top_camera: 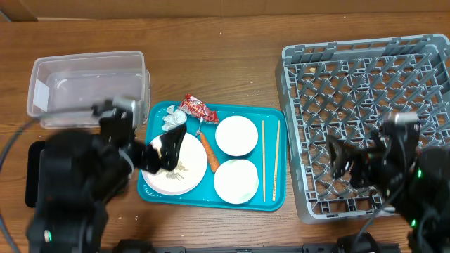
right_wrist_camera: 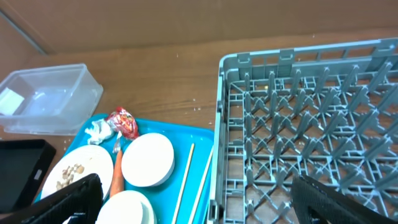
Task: Sort waste into correct bins and load items into the dishwasher
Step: 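Reach the left gripper over the tray toward the white paper cup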
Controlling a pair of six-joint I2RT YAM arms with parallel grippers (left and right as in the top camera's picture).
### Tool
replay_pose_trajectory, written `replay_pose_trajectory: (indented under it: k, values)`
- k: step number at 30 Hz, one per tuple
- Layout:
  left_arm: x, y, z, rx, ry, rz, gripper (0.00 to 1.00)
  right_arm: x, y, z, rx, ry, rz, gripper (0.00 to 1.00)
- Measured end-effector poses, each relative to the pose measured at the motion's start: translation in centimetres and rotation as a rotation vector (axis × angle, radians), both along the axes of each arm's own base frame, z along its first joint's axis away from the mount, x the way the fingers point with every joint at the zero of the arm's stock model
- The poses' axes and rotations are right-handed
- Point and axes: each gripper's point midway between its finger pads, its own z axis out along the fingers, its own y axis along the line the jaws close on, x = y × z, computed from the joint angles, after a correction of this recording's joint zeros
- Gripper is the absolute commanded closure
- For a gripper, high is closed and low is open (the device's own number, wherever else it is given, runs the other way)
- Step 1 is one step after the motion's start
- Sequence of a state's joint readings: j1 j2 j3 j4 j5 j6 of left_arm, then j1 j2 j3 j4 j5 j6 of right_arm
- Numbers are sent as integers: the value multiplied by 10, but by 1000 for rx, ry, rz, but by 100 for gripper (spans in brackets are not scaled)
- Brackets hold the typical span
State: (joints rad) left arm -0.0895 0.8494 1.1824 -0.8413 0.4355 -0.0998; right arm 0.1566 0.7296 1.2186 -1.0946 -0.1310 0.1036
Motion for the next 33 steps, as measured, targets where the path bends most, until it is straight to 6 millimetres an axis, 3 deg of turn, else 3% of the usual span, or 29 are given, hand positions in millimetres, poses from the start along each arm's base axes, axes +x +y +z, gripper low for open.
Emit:
replay_pose_trajectory:
  k: [8, 17, 24, 33]
  values:
    - [19, -31, -12, 26, 119, -146, 0, 9, 9, 23, 22, 3, 36, 0]
    - [15, -61, -22, -41, 201, -270, 0, -4, -9, -14, -36, 188, -55, 0]
    - [-19, -109, -66, 115, 358, -395, 0, 10, -10, -37, -34, 311, -103, 0]
    - [-19, -134, -139, 264, 600, -387, 2, 19, -3, -40, 12, 335, -99, 0]
